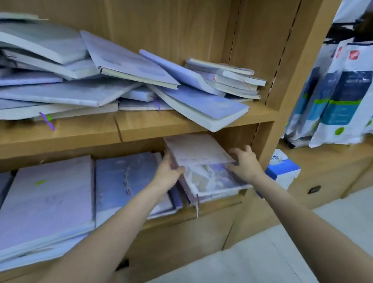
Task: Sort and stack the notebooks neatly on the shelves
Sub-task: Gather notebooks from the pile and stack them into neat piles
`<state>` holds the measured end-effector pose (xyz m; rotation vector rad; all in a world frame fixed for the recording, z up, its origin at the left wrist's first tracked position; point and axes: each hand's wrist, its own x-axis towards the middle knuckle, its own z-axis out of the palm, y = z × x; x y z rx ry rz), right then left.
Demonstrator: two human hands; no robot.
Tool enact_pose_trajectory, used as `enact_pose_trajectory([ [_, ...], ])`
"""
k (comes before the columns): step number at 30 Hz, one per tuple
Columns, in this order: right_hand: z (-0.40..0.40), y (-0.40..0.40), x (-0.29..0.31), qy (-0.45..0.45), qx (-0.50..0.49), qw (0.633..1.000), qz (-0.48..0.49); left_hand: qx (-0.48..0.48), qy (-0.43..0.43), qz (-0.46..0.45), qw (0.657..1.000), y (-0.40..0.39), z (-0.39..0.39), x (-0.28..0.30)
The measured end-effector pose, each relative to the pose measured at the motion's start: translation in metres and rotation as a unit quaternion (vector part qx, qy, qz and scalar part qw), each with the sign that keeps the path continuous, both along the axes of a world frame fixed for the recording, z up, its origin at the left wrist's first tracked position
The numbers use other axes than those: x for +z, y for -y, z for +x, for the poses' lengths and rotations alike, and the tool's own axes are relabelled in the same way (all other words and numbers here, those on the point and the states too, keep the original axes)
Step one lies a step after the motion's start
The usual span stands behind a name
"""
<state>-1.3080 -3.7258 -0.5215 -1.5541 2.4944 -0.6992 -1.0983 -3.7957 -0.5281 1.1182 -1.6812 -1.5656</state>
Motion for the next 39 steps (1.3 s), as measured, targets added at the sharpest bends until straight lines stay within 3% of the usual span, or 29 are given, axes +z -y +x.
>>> enact_pose_trajectory([
  [2,-0.008,0.016,-0.019,-0.001,-0.001,0.996,0.088,-0.063,0.157,-0.088,0.982,0.010,-0.015,-0.019],
  [4,-0.008,0.025,-0.049,0.012,0.044,0.981,0.186,-0.151,0.265,-0.137,0.942,0.012,-0.023,-0.038],
  [6,-0.003,0.026,-0.066,-0.004,0.048,0.972,0.228,-0.196,0.306,-0.160,0.918,0.017,-0.024,-0.053],
  [9,-0.002,0.025,-0.070,-0.017,0.024,0.979,0.203,-0.205,0.326,-0.191,0.903,0.022,-0.019,-0.056],
  [11,-0.002,0.019,-0.074,0.005,0.027,0.990,0.139,-0.200,0.337,-0.244,0.887,0.015,-0.009,-0.049],
  [13,0.000,0.007,-0.067,0.052,0.014,0.998,0.028,-0.163,0.303,-0.373,0.861,0.004,0.007,-0.034],
  [15,0.009,-0.010,-0.042,0.117,-0.015,0.985,-0.123,-0.114,0.223,-0.552,0.795,-0.007,0.025,-0.012],
  [17,0.024,-0.025,-0.001,0.288,-0.020,0.920,-0.265,-0.090,0.152,-0.676,0.715,-0.016,0.042,0.007],
  [19,0.039,-0.036,0.034,0.471,0.010,0.814,-0.341,-0.054,0.106,-0.735,0.667,-0.024,0.055,0.028],
  [20,0.049,-0.041,0.046,0.482,0.032,0.801,-0.355,-0.027,0.093,-0.750,0.654,-0.028,0.061,0.041],
  [21,0.059,-0.045,0.056,0.427,0.045,0.824,-0.370,-0.001,0.087,-0.763,0.640,-0.031,0.066,0.052],
  [24,0.076,-0.051,0.078,0.102,0.083,0.916,-0.380,0.068,0.103,-0.788,0.603,-0.032,0.076,0.082],
  [26,0.073,-0.042,0.084,-0.113,0.137,0.937,-0.300,0.105,0.152,-0.798,0.574,-0.026,0.078,0.101],
  [27,0.070,-0.034,0.087,-0.179,0.151,0.936,-0.262,0.114,0.181,-0.801,0.559,-0.021,0.077,0.111],
  [30,0.071,-0.019,0.105,-0.197,0.143,0.939,-0.242,0.079,0.261,-0.804,0.528,-0.003,0.073,0.135],
  [33,0.073,-0.019,0.127,-0.170,0.121,0.937,-0.278,0.044,0.308,-0.789,0.530,0.007,0.074,0.157],
  [39,0.070,-0.034,0.151,-0.205,0.117,0.878,-0.416,0.088,0.275,-0.746,0.601,0.023,0.091,0.216],
])
